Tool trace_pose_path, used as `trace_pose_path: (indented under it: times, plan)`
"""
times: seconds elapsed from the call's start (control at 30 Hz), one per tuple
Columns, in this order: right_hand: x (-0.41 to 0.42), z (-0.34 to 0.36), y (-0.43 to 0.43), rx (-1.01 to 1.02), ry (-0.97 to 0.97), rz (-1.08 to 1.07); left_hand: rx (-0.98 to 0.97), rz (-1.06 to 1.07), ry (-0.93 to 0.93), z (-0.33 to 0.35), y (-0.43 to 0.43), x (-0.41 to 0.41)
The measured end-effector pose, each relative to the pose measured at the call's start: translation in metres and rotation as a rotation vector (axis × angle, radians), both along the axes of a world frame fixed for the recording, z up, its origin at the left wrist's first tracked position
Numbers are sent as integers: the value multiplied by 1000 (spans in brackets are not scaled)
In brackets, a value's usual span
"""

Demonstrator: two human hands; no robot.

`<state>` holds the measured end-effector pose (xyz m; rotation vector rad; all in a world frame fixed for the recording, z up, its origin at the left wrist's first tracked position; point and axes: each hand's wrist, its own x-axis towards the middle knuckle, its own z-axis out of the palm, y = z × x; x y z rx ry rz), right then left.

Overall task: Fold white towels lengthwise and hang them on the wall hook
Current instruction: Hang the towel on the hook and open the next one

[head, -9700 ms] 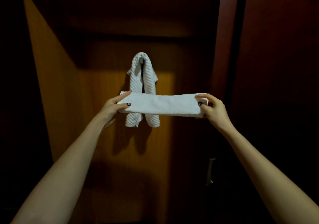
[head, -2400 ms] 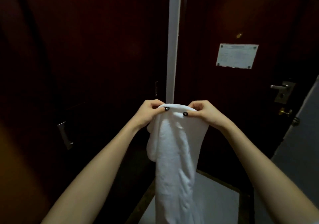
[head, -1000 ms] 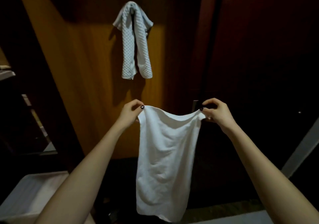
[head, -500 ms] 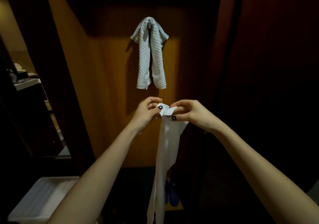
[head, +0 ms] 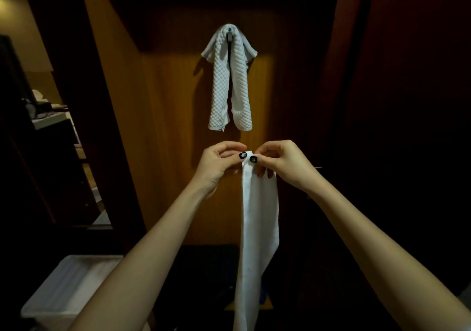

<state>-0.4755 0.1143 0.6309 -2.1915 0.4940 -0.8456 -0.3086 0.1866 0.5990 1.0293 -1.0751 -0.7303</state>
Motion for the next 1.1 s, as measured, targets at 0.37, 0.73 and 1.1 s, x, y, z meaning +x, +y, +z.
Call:
trace_pose_path:
  times: [0.37,0.73,1.1]
  plan:
    - [6,-5,3,-55,-122,-86,-43,-97,17,0,8,-1]
    - [-9,-15,-25,-243,141,-137,-122,145,-186,19,-1,9]
    - [-32,-4,-51,-227,167,-233,-89,383,-324,28,-1,51]
